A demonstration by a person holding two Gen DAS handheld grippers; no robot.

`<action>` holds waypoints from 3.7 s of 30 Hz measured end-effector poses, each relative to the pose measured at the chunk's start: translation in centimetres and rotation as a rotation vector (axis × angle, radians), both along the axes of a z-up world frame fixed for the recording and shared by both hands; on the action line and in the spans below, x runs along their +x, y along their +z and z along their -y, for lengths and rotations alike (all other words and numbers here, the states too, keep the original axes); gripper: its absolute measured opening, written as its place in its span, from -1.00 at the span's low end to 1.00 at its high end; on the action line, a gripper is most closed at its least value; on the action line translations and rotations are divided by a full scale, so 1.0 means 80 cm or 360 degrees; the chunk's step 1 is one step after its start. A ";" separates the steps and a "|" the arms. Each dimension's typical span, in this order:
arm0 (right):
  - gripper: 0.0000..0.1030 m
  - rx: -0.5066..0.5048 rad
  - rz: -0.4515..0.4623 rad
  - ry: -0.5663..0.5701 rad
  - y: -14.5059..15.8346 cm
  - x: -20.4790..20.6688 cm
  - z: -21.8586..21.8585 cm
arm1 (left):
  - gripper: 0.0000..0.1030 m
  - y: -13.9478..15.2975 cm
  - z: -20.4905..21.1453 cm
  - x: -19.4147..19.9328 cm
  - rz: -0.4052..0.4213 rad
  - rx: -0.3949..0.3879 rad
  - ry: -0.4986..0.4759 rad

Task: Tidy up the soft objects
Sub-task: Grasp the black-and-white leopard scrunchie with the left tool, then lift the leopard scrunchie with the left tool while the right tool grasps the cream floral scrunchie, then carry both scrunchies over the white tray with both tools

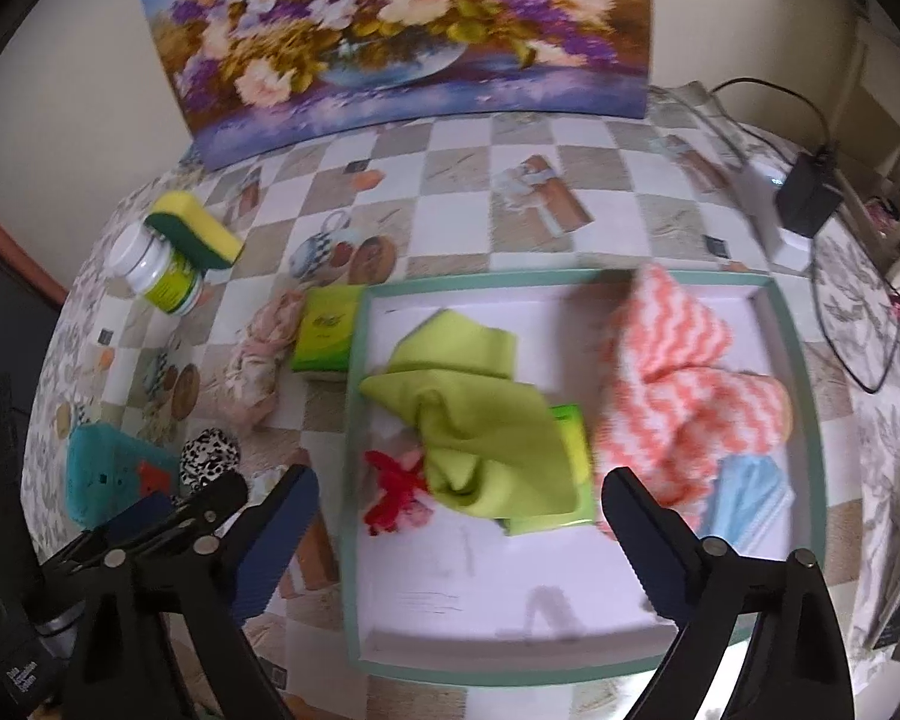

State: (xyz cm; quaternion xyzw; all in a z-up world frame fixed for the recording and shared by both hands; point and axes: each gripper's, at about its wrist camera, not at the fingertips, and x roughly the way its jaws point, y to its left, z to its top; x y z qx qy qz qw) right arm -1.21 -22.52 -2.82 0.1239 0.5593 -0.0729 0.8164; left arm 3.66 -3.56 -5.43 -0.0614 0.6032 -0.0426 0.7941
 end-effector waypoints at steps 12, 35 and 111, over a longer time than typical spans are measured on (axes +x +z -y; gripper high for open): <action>0.85 -0.0060 -0.0005 0.0159 -0.008 0.015 -0.037 | -0.20 -0.024 -0.010 0.005 -0.0054 0.0139 0.0032; 0.85 0.0036 0.0060 0.0114 -0.012 0.029 -0.036 | -0.80 -0.020 -0.008 0.014 0.0014 0.0004 -0.0029; -0.77 0.0158 0.0127 0.0333 -0.060 0.121 -0.145 | -0.80 0.049 -0.133 0.094 0.0377 -0.0306 0.0261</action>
